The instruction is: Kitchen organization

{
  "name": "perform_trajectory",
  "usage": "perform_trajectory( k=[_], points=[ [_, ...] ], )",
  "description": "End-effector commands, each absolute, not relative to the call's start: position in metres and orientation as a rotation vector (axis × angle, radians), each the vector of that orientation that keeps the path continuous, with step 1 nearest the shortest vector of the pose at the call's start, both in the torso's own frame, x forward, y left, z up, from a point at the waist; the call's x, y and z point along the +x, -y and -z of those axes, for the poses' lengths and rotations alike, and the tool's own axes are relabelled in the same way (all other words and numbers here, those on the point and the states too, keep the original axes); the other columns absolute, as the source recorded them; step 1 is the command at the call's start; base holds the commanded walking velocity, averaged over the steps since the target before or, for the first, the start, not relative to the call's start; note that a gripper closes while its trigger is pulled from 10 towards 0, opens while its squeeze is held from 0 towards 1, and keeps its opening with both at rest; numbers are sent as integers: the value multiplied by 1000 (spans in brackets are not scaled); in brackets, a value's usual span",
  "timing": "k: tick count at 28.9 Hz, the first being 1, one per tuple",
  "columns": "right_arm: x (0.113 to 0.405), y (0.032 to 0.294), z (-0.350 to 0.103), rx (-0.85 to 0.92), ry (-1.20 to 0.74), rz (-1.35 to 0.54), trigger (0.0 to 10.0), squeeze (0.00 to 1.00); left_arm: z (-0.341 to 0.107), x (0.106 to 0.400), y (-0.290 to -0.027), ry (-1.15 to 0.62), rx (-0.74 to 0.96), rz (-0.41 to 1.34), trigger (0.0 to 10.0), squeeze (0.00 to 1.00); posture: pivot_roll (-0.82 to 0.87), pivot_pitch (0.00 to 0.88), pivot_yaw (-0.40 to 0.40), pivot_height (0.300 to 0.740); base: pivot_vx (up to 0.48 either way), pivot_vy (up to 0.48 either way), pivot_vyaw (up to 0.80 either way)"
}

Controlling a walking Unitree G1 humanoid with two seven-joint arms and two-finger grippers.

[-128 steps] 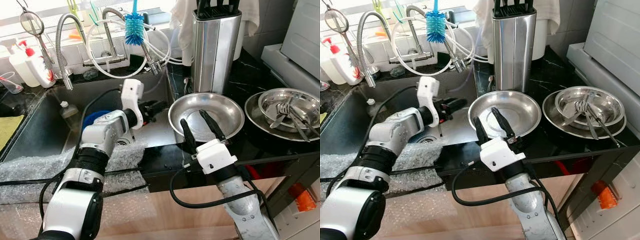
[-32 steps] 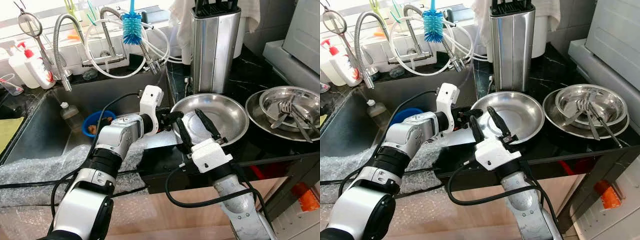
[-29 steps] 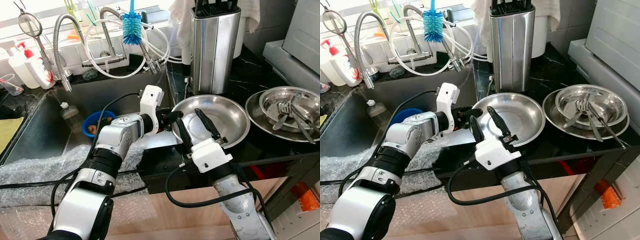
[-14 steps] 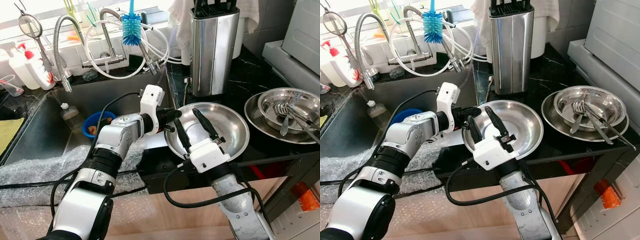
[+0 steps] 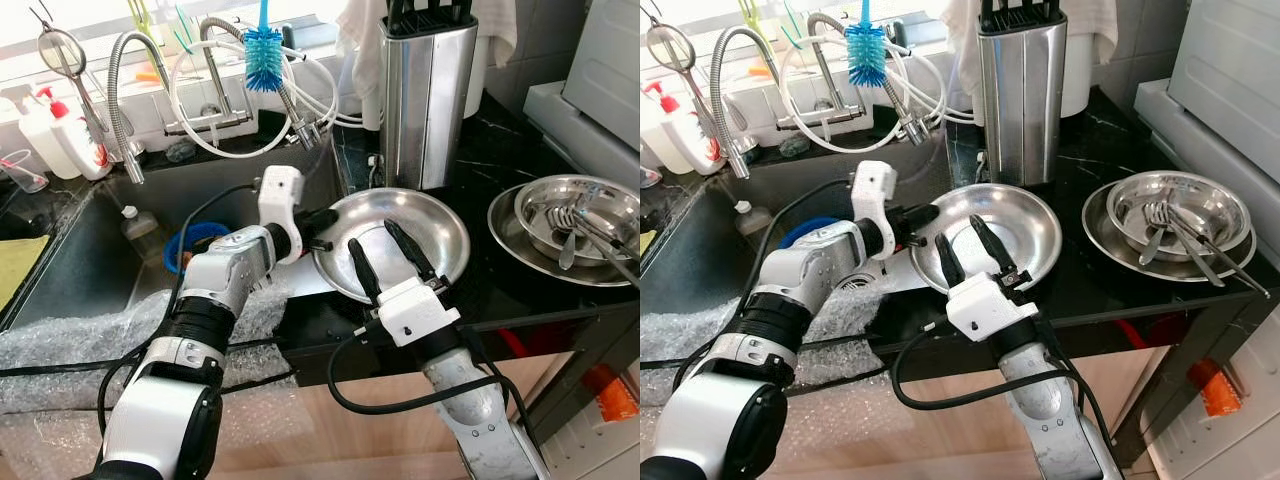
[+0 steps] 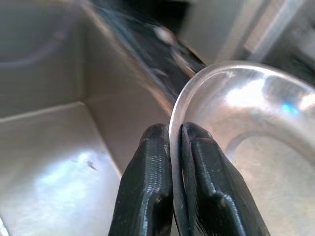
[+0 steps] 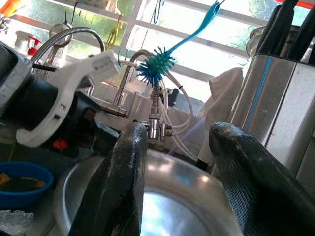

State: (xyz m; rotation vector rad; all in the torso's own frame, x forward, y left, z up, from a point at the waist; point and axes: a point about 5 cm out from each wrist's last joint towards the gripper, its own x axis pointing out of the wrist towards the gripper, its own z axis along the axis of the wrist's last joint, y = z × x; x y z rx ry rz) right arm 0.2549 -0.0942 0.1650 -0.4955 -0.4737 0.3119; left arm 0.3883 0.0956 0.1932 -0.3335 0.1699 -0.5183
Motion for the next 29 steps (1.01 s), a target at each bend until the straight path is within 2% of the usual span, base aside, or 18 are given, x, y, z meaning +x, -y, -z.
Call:
perform_trajectory(
  k=[1,8,9,10,11,17,29],
  points=[
    [255,90,-166,-482,477,-328,10000,0,-199,394,-112,-136,-362,423,0,0,-44,29,165,740,0,0,0],
    [255,90,-168,-470,487,-321,10000,0,-207,399,-144,-13,-483,208,0,0,-45,30,162,740,0,0,0],
    [255,90,-168,-471,488,-322,10000,0,-208,399,-151,9,-519,167,3373,0,-47,27,160,740,0,0,0],
    [255,90,-168,-470,488,-322,10000,0,-208,399,-153,14,-529,161,3373,0,-47,27,160,740,0,0,0],
    [255,90,-169,-471,489,-321,10000,0,-208,398,-159,39,-530,127,9882,0,-47,27,158,740,0,0,0],
    [256,90,-169,-472,493,-325,10000,0,-210,395,-189,154,-613,-49,10000,0,-47,20,154,740,0,0,0],
    [257,90,-170,-475,498,-327,10000,0,-213,392,-194,240,-607,-110,10000,0,-56,1,151,740,0,0,0]
  ],
)
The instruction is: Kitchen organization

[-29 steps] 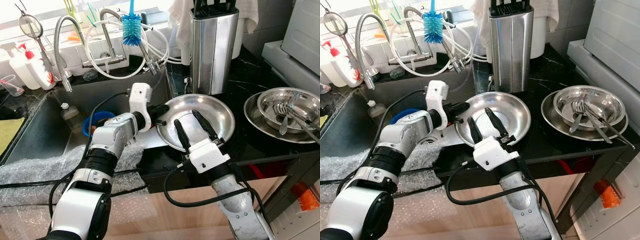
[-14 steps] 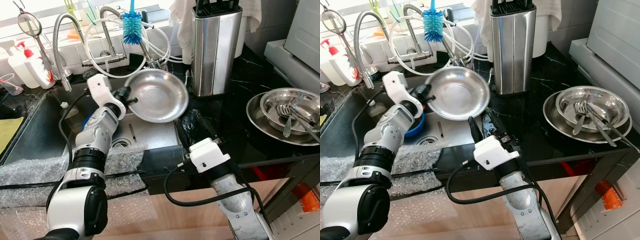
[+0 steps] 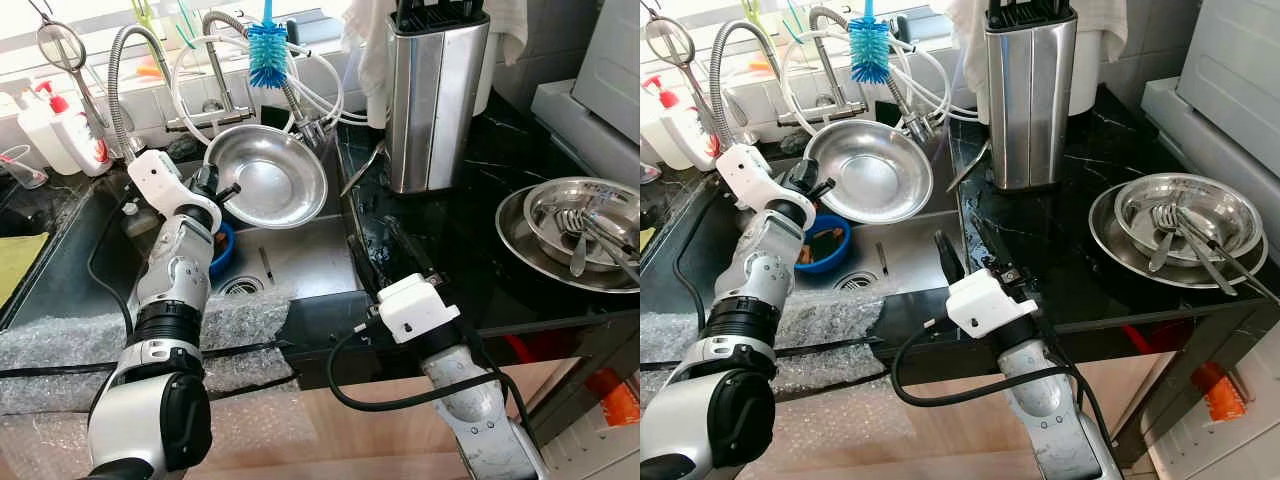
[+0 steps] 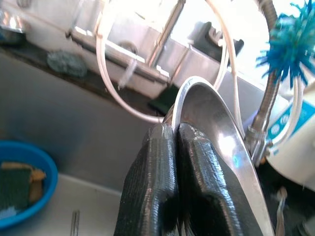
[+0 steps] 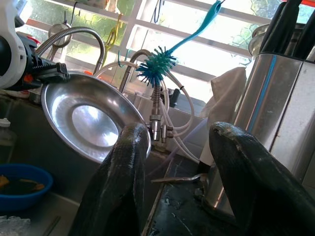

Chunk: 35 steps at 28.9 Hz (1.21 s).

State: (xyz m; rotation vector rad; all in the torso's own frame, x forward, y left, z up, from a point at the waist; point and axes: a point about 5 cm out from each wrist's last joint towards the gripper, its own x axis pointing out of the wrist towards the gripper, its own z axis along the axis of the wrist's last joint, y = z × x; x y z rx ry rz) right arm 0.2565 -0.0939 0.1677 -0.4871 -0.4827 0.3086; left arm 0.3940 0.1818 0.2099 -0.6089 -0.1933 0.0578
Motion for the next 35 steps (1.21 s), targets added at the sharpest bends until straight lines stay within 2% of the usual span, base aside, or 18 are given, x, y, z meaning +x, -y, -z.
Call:
perform_trajectory(
  k=[1,8,10,12,14,22,30,35],
  points=[
    [257,90,-170,-475,498,-327,10000,0,-214,392,-195,250,-595,-116,10000,0,-56,1,151,740,0,0,0],
    [258,89,-171,-466,500,-323,10000,0,-217,387,-198,311,-442,-147,10000,0,-59,0,150,740,0,0,0],
    [259,90,-173,-448,500,-310,10000,0,-218,384,-197,352,-344,-150,10000,0,-59,0,150,740,0,0,0],
    [260,90,-174,-441,501,-306,10000,0,-217,384,-198,356,-318,-163,10000,0,-59,0,150,740,0,0,0],
    [261,92,-175,-408,493,-289,10000,0,-213,382,-196,358,-201,-154,10000,0,-61,0,149,740,0,0,0],
    [266,97,-183,-318,480,-241,10000,0,-202,380,-199,339,-43,-128,10000,0,-57,2,143,740,0,0,0],
    [276,104,-196,-164,447,-187,10000,0,-185,378,-211,262,35,-81,10000,0,-52,8,143,740,0,0,0],
    [282,106,-201,-73,410,-173,10000,0,-170,374,-228,206,24,-138,10000,0,-54,13,139,740,0,0,0]
  ],
)
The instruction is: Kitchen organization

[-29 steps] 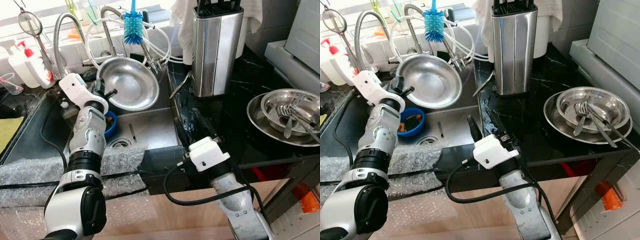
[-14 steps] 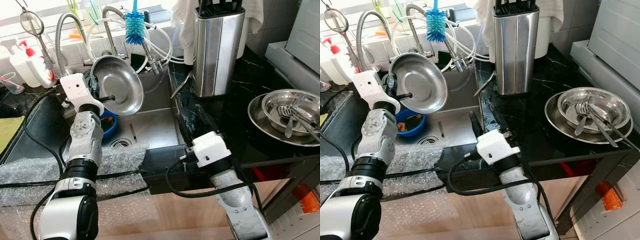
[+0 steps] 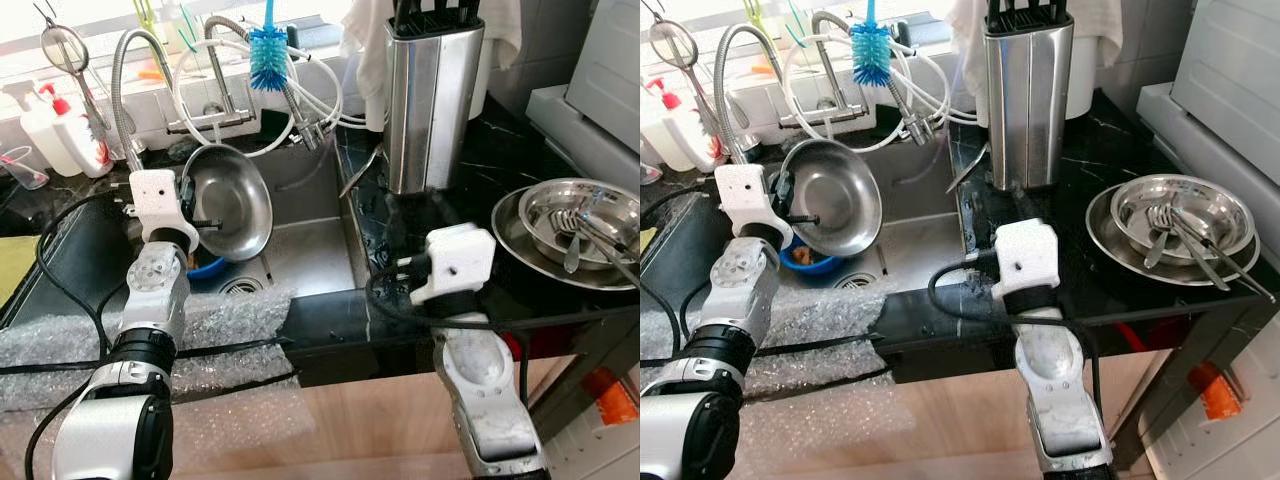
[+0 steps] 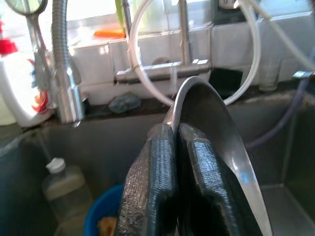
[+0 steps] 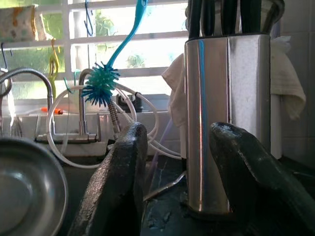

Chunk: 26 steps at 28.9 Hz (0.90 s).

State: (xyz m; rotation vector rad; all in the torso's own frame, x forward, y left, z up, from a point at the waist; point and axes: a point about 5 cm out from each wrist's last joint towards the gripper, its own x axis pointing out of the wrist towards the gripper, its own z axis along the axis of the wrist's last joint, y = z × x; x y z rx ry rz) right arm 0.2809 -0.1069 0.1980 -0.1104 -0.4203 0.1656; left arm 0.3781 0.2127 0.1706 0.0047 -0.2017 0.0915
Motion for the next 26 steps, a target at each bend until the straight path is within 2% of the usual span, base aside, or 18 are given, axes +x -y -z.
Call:
perform_trajectory(
  k=[1,3,6,11,21,26],
  points=[
    [283,106,-198,-52,391,-178,10000,0,-166,374,-233,188,0,-161,10000,0,-51,15,138,740,0,0,0],
    [283,106,-196,-42,379,-181,10000,0,-162,373,-237,172,-17,-178,10000,0,-51,15,138,740,0,0,0],
    [283,104,-190,-47,350,-193,10000,0,-145,370,-252,74,-182,-306,10000,0,-53,18,140,740,0,0,0],
    [281,103,-189,-44,340,-198,10000,0,-136,369,-253,15,-200,-328,10000,0,-58,21,145,740,0,0,0],
    [280,101,-188,-49,339,-215,10000,0,-158,385,-239,20,-79,-195,10000,0,-56,18,150,740,0,0,0],
    [280,100,-188,-52,340,-222,10000,0,-155,388,-230,-56,11,-133,10000,0,-60,7,153,740,0,0,0]
  ],
)
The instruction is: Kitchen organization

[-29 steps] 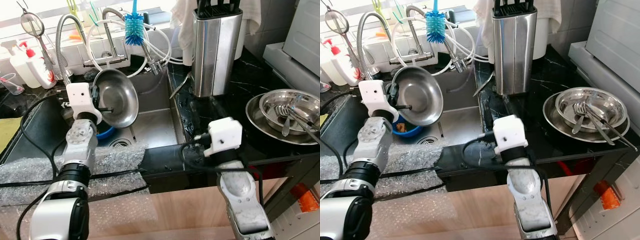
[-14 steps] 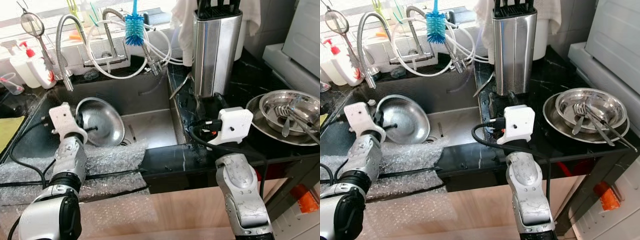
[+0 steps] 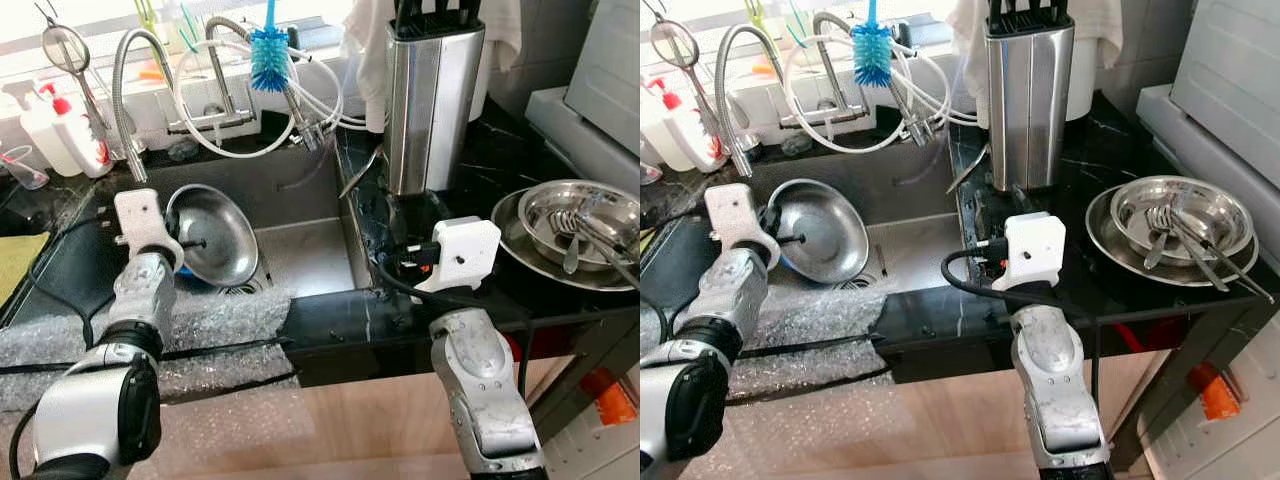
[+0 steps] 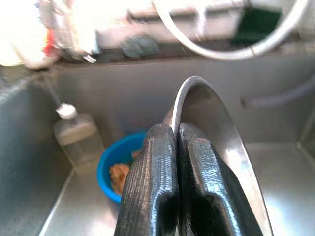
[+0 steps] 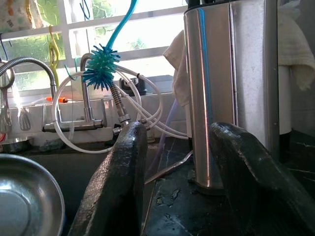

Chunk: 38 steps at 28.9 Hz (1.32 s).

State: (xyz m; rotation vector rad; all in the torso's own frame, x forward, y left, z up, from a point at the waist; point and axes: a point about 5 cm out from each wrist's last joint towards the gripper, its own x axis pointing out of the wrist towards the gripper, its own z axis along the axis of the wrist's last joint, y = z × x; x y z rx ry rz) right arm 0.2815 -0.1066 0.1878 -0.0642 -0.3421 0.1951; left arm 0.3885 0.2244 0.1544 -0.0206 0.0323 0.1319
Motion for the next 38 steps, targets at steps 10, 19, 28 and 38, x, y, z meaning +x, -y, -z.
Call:
perform_trajectory(
  k=[10,19,28,38],
  points=[
    [279,100,-187,-61,341,-225,10000,0,-127,382,-224,-223,-15,-92,10000,0,-74,0,159,740,0,0,0],
    [278,99,-187,-62,343,-230,10000,0,-123,381,-223,-268,-47,-88,10000,0,-74,0,161,740,0,0,0],
    [279,98,-188,-68,345,-229,10000,0,-119,382,-216,-335,7,-35,10000,0,-75,0,165,740,0,0,0],
    [279,97,-187,-68,343,-229,10000,0,-117,381,-216,-357,-7,-32,10000,1000,-71,5,169,740,0,0,0]
  ],
)
